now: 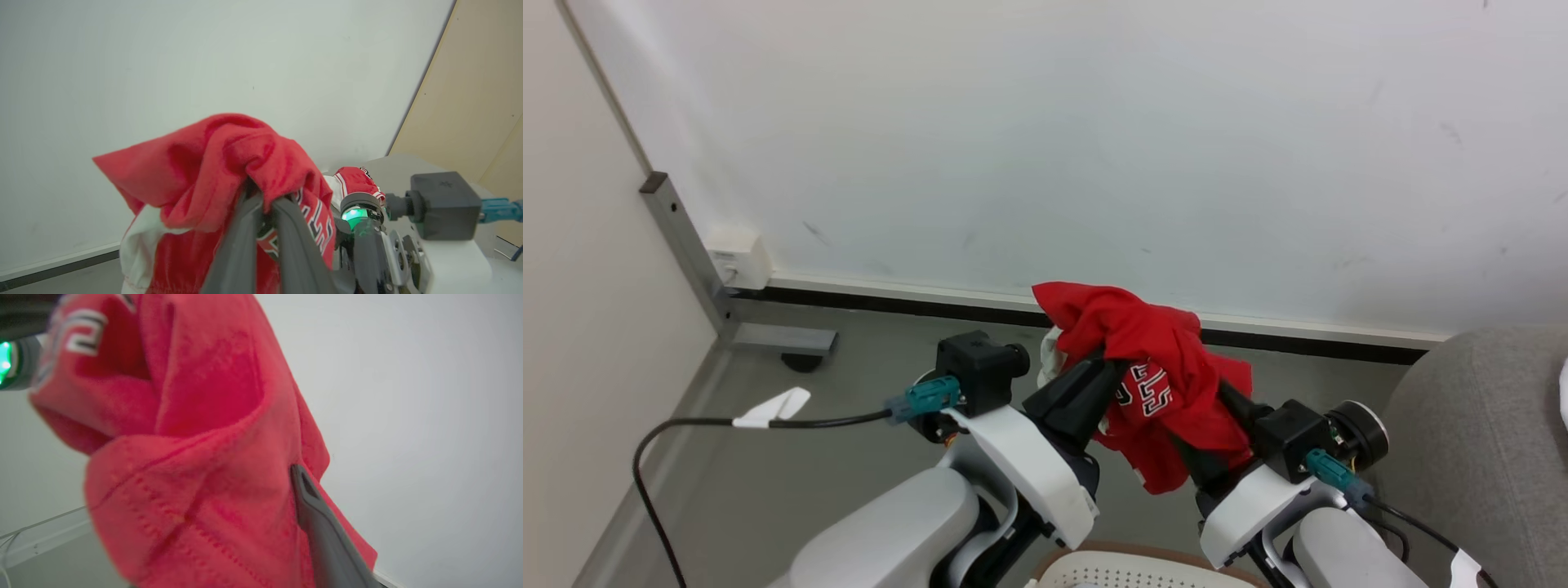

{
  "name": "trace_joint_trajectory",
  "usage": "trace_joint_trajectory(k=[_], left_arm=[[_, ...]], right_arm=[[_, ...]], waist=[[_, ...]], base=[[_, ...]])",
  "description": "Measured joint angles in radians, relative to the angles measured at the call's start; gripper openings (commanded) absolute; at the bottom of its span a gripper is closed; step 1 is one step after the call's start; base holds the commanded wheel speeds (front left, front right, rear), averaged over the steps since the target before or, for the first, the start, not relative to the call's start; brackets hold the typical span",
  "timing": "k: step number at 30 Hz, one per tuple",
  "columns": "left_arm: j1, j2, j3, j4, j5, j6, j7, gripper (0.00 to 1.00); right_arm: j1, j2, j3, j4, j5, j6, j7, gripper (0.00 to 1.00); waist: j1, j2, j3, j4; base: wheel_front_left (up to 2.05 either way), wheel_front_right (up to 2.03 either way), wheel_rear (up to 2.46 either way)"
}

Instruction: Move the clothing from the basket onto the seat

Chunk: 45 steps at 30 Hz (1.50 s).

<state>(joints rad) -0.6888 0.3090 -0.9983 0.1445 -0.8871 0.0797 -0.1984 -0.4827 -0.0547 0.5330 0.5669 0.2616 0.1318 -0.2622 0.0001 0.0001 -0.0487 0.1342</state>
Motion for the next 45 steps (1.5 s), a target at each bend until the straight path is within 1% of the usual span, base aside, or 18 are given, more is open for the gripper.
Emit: trace_joint_trajectory(k=[4, 10, 26, 29, 32, 33, 34, 35, 36, 39, 41, 42, 44, 45], left_arm=[[0.003, 0.005, -0.001, 0.000, 0.000, 0.002, 0.000, 0.00], [0.004, 0.013, 0.000, 0.000, 0.000, 0.009, 0.000, 0.00], [0.020, 0.024, -0.001, -0.002, 0.000, 0.024, -0.002, 0.00], [0.026, 0.030, -0.005, -0.004, 0.000, 0.026, -0.002, 0.00], [0.032, 0.036, -0.007, -0.008, 0.000, 0.027, -0.002, 0.00], [0.036, 0.042, -0.005, -0.014, 0.000, 0.033, -0.005, 0.14], [0.038, 0.045, -0.004, -0.017, 0.000, 0.031, -0.006, 0.39], [0.040, 0.048, -0.004, -0.019, 0.000, 0.028, -0.007, 0.77], [0.040, 0.048, -0.004, -0.019, 0.000, 0.028, -0.007, 1.00], [0.048, 0.056, -0.005, -0.039, 0.005, 0.022, -0.021, 1.00], [0.053, 0.058, -0.009, -0.059, 0.027, 0.004, -0.034, 1.00], [0.053, 0.058, -0.009, -0.059, 0.027, 0.004, -0.034, 1.00], [0.063, 0.060, -0.011, -0.066, 0.043, 0.003, -0.042, 1.00], [0.076, 0.066, -0.007, -0.074, 0.055, 0.005, -0.049, 1.00]], right_arm=[[-0.001, 0.003, 0.011, 0.003, 0.041, 0.000, 0.000, 0.00], [-0.001, 0.004, 0.022, 0.004, 0.070, 0.000, 0.000, 0.00], [0.024, 0.005, 0.016, -0.045, 0.130, 0.000, 0.000, 0.00], [0.039, 0.005, -0.010, -0.072, 0.184, 0.000, 0.000, 0.00], [0.039, 0.005, -0.029, -0.087, 0.208, 0.000, 0.000, 0.00], [0.040, 0.005, -0.054, -0.103, 0.234, 0.000, 0.000, 0.00], [0.040, 0.005, -0.070, -0.111, 0.242, 0.000, 0.000, 0.00], [0.040, 0.005, -0.083, -0.116, 0.242, 0.000, 0.000, 0.00], [0.040, 0.005, -0.083, -0.116, 0.242, 0.000, 0.000, 0.00], [0.042, 0.003, -0.140, -0.131, 0.239, 0.000, 0.000, 0.00], [0.043, -0.010, -0.179, -0.137, 0.221, 0.000, 0.000, 0.00], [0.043, -0.010, -0.179, -0.137, 0.221, 0.000, 0.000, 0.00], [0.044, -0.018, -0.223, -0.145, 0.211, 0.000, 0.000, 0.00], [0.045, -0.024, -0.259, -0.159, 0.202, 0.000, 0.000, 0.00]], waist=[[0.0000, 0.0000, -0.006, 0.020], [0.0000, 0.0000, -0.008, 0.025], [0.0000, -0.0001, -0.008, -0.010], [-0.0001, 0.0000, -0.003, -0.019], [0.0000, 0.0000, 0.002, -0.027], [0.0000, -0.0001, 0.007, -0.039], [0.0000, -0.0001, 0.010, -0.046], [0.0000, 0.0000, 0.012, -0.054], [0.0000, 0.0000, 0.012, -0.054], [0.0000, -0.0001, 0.024, -0.092], [0.0000, 0.0000, 0.030, -0.114], [0.0000, 0.0000, 0.030, -0.114], [0.0000, 0.0000, 0.036, -0.139], [0.0000, 0.0000, 0.042, -0.166]], base=[[0.00, 0.00, 0.00], [0.00, 0.00, 0.00], [0.00, 0.00, 0.00], [0.00, 0.00, 0.00], [0.00, 0.00, 0.00], [0.00, 0.00, 0.00], [0.00, 0.00, 0.00], [0.00, 0.00, 0.00], [0.00, 0.00, 0.00], [0.00, 0.00, 0.00], [0.00, 0.00, 0.00], [0.00, 0.00, 0.00], [0.00, 0.00, 0.00], [0.00, 0.00, 0.00]])
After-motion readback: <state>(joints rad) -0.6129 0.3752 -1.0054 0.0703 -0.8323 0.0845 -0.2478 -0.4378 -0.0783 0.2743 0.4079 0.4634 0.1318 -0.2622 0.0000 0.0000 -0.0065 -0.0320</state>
